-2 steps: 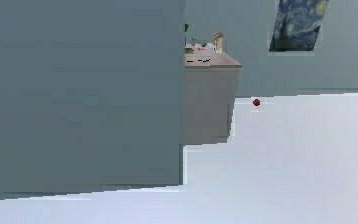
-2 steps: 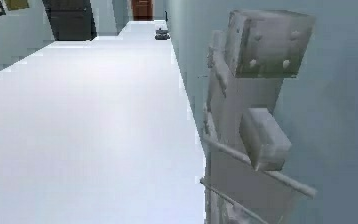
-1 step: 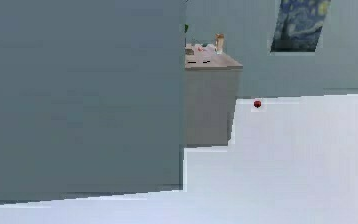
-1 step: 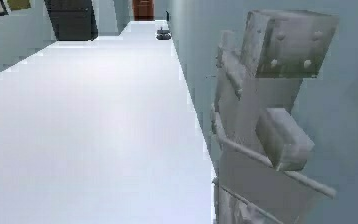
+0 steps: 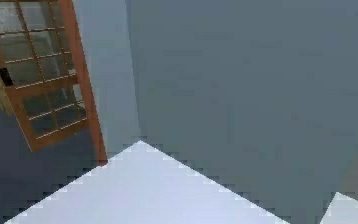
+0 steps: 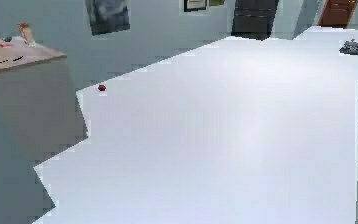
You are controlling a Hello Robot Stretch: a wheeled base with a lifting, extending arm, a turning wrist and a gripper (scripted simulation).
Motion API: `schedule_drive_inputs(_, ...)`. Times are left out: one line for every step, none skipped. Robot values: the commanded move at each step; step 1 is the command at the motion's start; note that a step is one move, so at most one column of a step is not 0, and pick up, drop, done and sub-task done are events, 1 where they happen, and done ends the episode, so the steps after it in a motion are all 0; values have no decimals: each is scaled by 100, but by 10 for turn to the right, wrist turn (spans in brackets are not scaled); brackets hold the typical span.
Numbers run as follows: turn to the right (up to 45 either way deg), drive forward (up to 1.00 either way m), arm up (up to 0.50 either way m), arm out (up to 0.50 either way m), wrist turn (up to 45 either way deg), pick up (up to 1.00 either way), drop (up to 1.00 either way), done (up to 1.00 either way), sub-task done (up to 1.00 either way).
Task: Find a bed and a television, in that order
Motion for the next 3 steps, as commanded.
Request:
schedule_drive_inputs(-390,0,0,0,0,0,0,0,0)
schedule_drive_inputs(0,100,0,0,0,0,0,0,0)
schedule_drive_inputs(0,20,0,0,0,0,0,0,0)
